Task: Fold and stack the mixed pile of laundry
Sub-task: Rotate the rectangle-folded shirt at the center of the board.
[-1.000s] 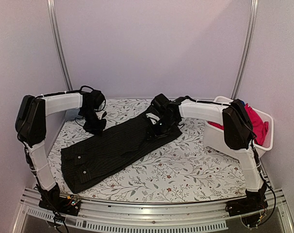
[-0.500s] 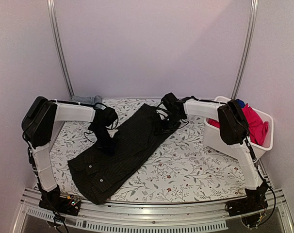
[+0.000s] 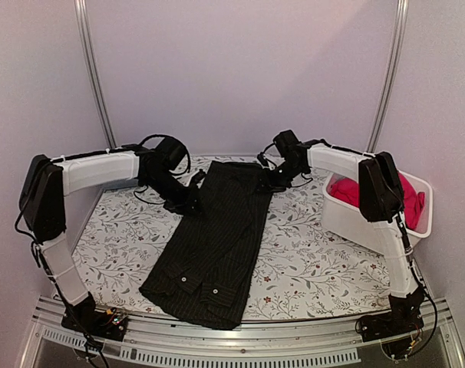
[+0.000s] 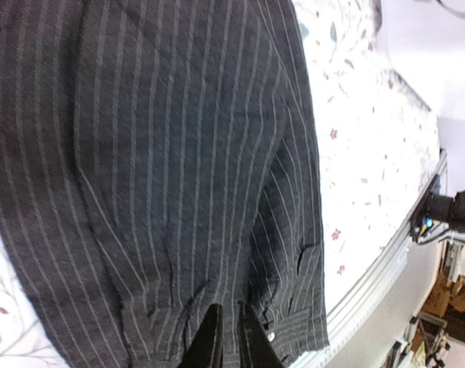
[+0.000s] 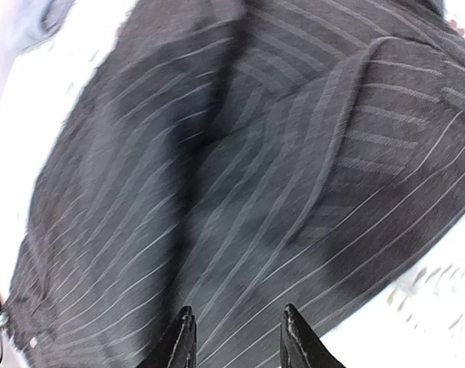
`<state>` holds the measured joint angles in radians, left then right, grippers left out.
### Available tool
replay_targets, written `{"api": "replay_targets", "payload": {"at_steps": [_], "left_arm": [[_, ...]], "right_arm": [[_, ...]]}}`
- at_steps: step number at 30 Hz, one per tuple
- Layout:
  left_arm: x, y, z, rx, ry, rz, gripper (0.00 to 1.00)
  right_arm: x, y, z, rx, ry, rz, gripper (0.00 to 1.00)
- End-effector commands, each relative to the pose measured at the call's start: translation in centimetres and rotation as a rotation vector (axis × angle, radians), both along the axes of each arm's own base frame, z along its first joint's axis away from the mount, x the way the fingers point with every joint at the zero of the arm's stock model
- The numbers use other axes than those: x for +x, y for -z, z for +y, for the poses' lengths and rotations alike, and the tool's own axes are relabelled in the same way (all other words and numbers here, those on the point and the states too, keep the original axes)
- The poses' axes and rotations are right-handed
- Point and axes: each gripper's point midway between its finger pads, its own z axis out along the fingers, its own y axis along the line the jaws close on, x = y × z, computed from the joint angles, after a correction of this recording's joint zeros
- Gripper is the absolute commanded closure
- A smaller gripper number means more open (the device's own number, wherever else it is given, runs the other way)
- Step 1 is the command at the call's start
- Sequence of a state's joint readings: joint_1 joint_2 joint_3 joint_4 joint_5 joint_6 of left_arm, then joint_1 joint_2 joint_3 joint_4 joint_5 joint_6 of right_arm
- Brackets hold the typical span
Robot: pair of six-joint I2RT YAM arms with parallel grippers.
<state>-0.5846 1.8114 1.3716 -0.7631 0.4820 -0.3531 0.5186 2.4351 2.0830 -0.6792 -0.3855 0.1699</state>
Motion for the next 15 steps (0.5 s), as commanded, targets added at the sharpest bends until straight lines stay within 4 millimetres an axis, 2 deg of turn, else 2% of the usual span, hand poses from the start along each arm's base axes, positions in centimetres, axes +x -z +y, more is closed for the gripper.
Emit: {"api": "replay_targets", "payload": {"at_steps": [1, 4, 8, 11, 15], "left_arm": [[3.7, -0.3, 0.9, 0.01, -0.064, -0.068, 0.91], [5.8, 0.6, 1.1, 0.026, -0.093, -0.076, 0.92], [7.8, 0.3, 1.0, 0.008, -0.122, -0.094, 0.93], [8.5, 0.2, 1.1, -0.006, -0.13, -0.092, 0.93], [8.4, 0.3, 1.1, -0.007, -0.123, -0.086, 0.92]], "right_arm": [[-5.1, -8.5, 3.9, 0.133, -0.125, -0.073, 0.63], [-8.8, -7.1, 5.6, 0.111, -0.184, -0.015, 0.64], [-12.8, -3.7, 7.1, 0.063, -0.238, 0.067, 0.65], [-14.4, -1.6, 7.6, 0.028, -0.258, 0.109, 0.65], [-15.7, 1.8, 6.6, -0.026, -0.265, 0.181, 0.65]]}}
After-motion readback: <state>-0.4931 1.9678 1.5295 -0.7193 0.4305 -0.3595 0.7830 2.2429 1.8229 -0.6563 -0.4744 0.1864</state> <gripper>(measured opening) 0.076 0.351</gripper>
